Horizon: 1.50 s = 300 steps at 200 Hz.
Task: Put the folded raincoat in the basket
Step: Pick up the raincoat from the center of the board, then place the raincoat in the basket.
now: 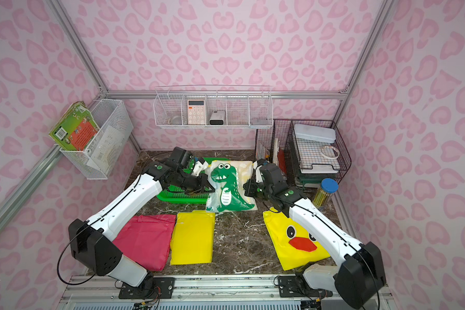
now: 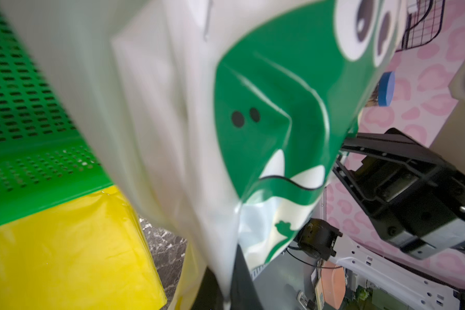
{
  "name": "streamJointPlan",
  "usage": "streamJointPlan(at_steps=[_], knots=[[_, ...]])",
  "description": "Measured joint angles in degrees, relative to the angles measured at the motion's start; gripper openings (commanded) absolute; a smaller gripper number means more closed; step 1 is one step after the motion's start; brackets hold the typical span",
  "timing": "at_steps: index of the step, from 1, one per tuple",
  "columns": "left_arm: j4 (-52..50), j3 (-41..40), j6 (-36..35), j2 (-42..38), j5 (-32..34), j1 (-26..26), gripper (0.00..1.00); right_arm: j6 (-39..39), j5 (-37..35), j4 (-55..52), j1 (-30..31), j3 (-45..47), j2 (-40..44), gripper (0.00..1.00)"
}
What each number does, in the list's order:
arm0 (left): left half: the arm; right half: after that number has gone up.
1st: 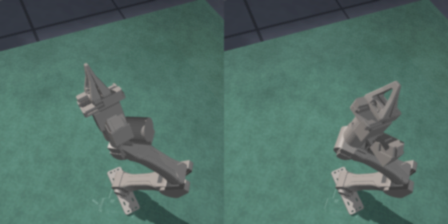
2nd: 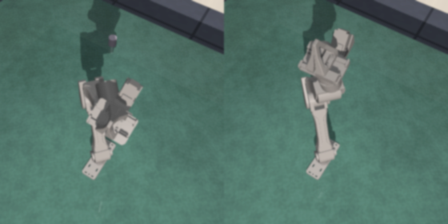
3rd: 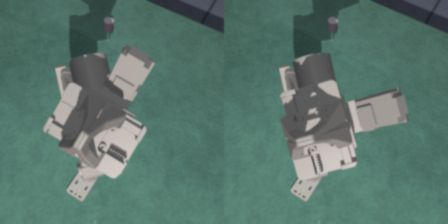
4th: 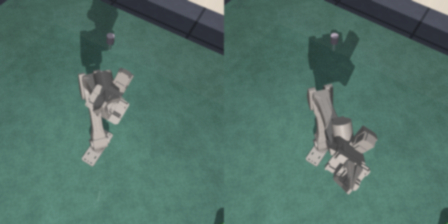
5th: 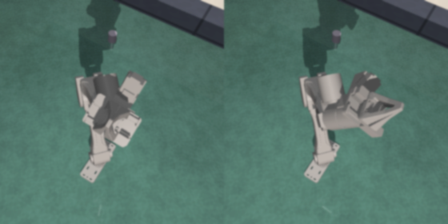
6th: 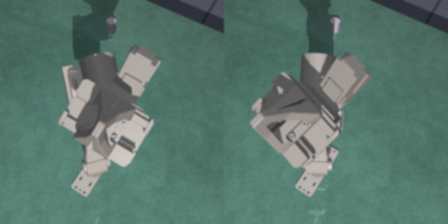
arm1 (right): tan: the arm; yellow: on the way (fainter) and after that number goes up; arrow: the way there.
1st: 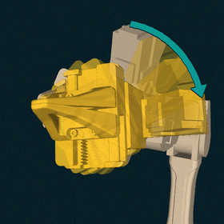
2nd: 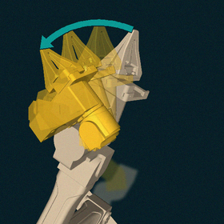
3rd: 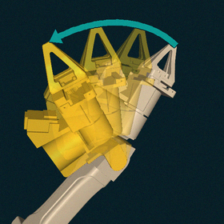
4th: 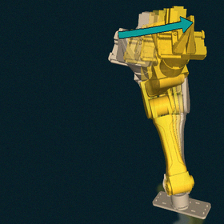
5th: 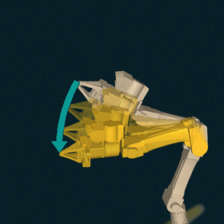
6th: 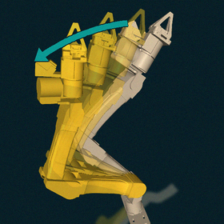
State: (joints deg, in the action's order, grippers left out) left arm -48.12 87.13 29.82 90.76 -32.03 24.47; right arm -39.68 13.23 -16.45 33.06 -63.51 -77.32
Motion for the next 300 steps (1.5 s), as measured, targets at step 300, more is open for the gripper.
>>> streamJointPlan(at_steps=[300], knots=[[-5.5, 10.2, -13.3, 24.3, 3.7, -23.1, 0.31, 2.4, 6.0, 4.6, 6.3, -33.1, -46.4, 0.29]])
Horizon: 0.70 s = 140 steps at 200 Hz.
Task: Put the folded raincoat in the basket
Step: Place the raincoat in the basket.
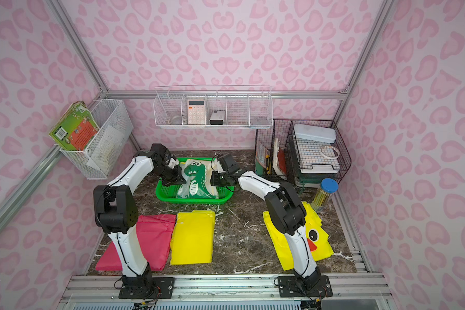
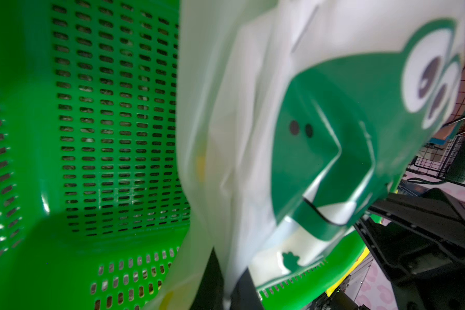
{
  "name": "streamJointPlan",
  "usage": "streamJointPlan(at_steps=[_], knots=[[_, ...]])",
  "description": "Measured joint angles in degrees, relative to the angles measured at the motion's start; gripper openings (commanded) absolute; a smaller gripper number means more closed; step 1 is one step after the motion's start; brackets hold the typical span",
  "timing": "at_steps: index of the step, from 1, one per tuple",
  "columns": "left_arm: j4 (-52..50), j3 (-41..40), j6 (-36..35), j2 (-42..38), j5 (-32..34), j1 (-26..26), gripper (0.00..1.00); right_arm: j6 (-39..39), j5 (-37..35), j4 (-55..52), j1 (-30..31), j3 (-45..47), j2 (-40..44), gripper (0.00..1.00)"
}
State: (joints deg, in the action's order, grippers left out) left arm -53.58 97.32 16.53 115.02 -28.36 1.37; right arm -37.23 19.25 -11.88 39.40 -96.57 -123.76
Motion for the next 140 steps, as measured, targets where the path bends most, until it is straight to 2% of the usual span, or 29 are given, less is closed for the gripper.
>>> streamJointPlan(at_steps=[15, 39, 90, 112, 140], knots=[[0.1, 0.7, 0.0, 0.2, 0.0, 0.0, 0.44, 0.2, 1.0, -0.9, 0.0, -0.6, -0.5, 0.43], [0.0, 2.2, -0.2, 0.5, 0.0, 0.0, 0.57, 0.6, 1.9, -2.4, 0.1, -2.1, -0.8, 0.50], [-0.9, 4.5, -0.3, 0.5, 1.7, 0.0, 0.72, 1.6, 1.9, -3.8, -0.2, -3.4, -0.5, 0.68], [-1.3, 4.9, -0.4, 0.5, 2.9, 0.0, 0.81, 2.1, 1.6, -4.3, -0.4, -3.5, 0.2, 0.71], [-1.8, 5.3, -0.5, 0.5, 4.9, 0.0, 0.82, 2.6, 0.8, -4.6, -0.5, -3.6, 0.8, 0.72]])
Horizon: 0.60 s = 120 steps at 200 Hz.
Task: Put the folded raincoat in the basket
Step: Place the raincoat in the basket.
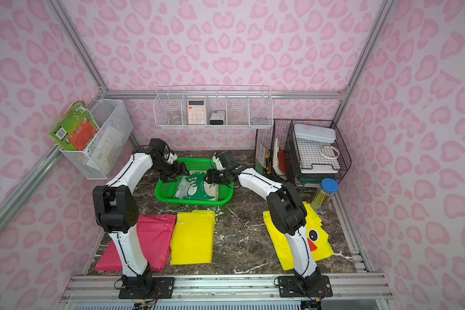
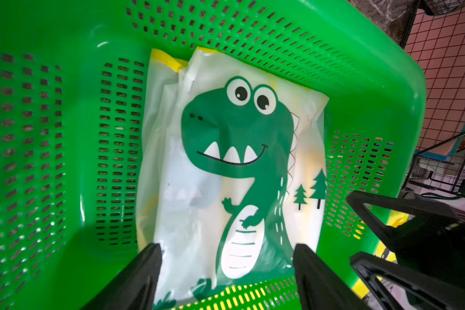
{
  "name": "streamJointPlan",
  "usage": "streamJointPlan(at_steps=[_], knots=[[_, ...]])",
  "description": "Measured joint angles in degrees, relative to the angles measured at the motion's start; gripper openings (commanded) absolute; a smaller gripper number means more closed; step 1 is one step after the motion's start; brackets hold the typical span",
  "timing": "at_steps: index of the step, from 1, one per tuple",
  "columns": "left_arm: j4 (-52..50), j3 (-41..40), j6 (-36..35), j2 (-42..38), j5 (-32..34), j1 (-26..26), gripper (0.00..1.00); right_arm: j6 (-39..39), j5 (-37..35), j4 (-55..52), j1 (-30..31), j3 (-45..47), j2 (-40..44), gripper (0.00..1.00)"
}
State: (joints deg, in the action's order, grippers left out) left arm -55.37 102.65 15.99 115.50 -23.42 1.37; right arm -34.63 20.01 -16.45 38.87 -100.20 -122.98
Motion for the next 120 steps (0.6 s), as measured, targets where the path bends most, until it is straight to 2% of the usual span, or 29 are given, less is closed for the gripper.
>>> streamJointPlan(at_steps=[51, 87, 120], knots=[[0.3, -1.6, 0.0, -2.8, 1.1, -0.1, 0.82, 0.9, -1.8, -1.5, 0.0, 0.9, 2.4, 0.72], [3.6, -7.0, 0.9, -11.3, -1.9, 0.0, 0.86, 3.0, -1.8, -2.2, 1.9, 2.5, 6.5, 0.72], [5.9, -14.5, 1.9, -20.9, -4.3, 0.4, 0.95, 4.9, -2.1, -2.2, 5.1, 6.3, 11.5, 0.72]])
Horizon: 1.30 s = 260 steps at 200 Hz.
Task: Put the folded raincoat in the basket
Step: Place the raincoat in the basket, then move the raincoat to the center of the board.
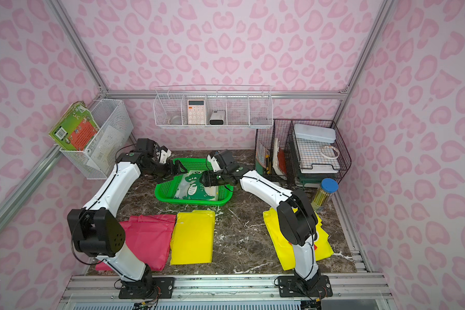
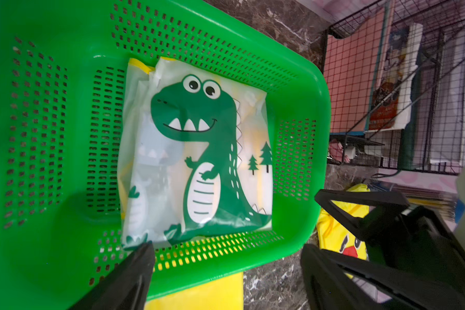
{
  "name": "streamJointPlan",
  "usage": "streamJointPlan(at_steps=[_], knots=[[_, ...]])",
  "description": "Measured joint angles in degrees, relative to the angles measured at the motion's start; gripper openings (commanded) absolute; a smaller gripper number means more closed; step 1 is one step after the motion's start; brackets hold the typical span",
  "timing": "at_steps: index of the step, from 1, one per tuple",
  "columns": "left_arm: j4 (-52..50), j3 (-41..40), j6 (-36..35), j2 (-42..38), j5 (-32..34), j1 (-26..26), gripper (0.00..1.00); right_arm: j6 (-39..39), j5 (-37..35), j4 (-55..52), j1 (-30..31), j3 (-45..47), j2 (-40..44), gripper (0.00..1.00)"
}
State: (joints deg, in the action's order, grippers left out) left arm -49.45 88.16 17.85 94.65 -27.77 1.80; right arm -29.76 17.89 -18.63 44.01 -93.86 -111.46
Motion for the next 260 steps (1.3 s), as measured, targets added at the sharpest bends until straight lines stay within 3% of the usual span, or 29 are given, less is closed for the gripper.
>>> streamJointPlan(at_steps=[71, 133, 215, 260], knots=[[-0.1, -18.7, 1.6, -21.1, -1.4, 1.3, 0.99, -0.2, -2.3, 2.6, 8.3, 22.9, 15.1, 0.72], [-5.4, -29.1, 4.7, -32.5, 3.2, 9.2, 0.99, -5.2, -2.1, 8.3, 11.8, 40.7, 19.9, 0.72], [-5.9, -34.0, 7.8, -33.9, 7.5, 15.2, 0.99, -8.1, 0.8, 16.0, 13.7, 40.2, 11.9, 0.70], [-5.7, -35.6, 8.2, -33.9, 8.3, 16.1, 0.99, -8.6, 1.2, 17.5, 13.7, 39.5, 8.8, 0.63]])
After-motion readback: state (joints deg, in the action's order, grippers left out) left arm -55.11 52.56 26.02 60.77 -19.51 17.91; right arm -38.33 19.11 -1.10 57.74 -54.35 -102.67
